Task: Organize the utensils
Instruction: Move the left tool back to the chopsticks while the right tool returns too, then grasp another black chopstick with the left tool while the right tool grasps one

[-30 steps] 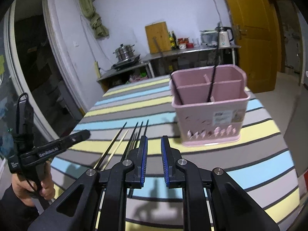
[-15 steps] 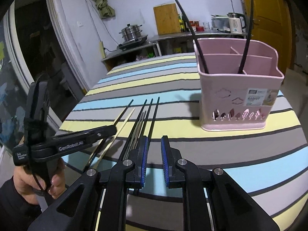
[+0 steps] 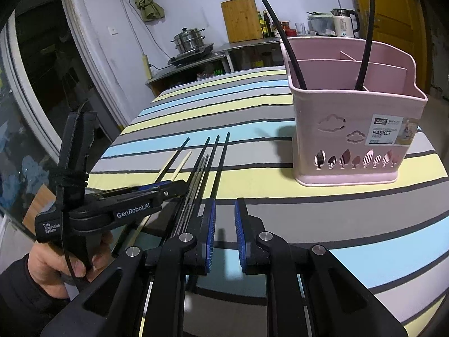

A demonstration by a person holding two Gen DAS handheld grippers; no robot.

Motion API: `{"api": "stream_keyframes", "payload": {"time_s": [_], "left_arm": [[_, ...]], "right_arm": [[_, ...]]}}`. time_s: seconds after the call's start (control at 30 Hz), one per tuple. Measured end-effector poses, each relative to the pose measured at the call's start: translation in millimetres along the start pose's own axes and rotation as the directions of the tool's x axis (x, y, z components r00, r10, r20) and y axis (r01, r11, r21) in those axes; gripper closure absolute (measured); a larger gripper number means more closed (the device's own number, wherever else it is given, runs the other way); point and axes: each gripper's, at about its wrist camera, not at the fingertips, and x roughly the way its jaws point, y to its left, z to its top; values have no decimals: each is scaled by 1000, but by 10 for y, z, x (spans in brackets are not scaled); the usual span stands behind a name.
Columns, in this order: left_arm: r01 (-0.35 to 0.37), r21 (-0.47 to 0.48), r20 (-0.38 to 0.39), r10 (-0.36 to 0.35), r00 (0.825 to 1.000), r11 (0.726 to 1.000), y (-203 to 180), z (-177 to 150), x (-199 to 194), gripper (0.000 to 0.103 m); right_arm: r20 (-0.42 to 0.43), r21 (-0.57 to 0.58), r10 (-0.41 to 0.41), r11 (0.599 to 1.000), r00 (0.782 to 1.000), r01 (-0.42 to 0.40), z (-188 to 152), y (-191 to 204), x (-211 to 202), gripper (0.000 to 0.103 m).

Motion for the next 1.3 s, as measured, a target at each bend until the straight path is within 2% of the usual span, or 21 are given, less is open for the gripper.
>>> {"api": "stream_keyframes", "payload": {"time_s": [0.23, 0.4, 0.73, 0.9, 1.3], "left_arm": [[-32, 40, 13, 31, 999, 999, -34, -14, -5, 78], [-28, 37, 5, 27, 1000, 999, 4, -4, -19, 89], [12, 39, -21, -11, 1000, 999, 161, -3, -72, 94], [46, -9, -36, -46, 998, 999, 236, 30, -44, 95], [23, -67, -46, -27, 999, 997, 296, 226, 98, 94]], "right_arm": [[-5, 2, 3, 1000, 1000, -3, -4, 6, 41, 88], [-13, -4, 1, 1000, 1000, -1, 2, 34, 100, 88], [-45, -23, 6, 1000, 999, -7, 79, 125, 399, 88], [-68, -38, -3, 999, 998, 1, 154, 165, 612, 88], [-130, -46, -38, 998, 991, 32, 339, 144, 1064, 88]]}}
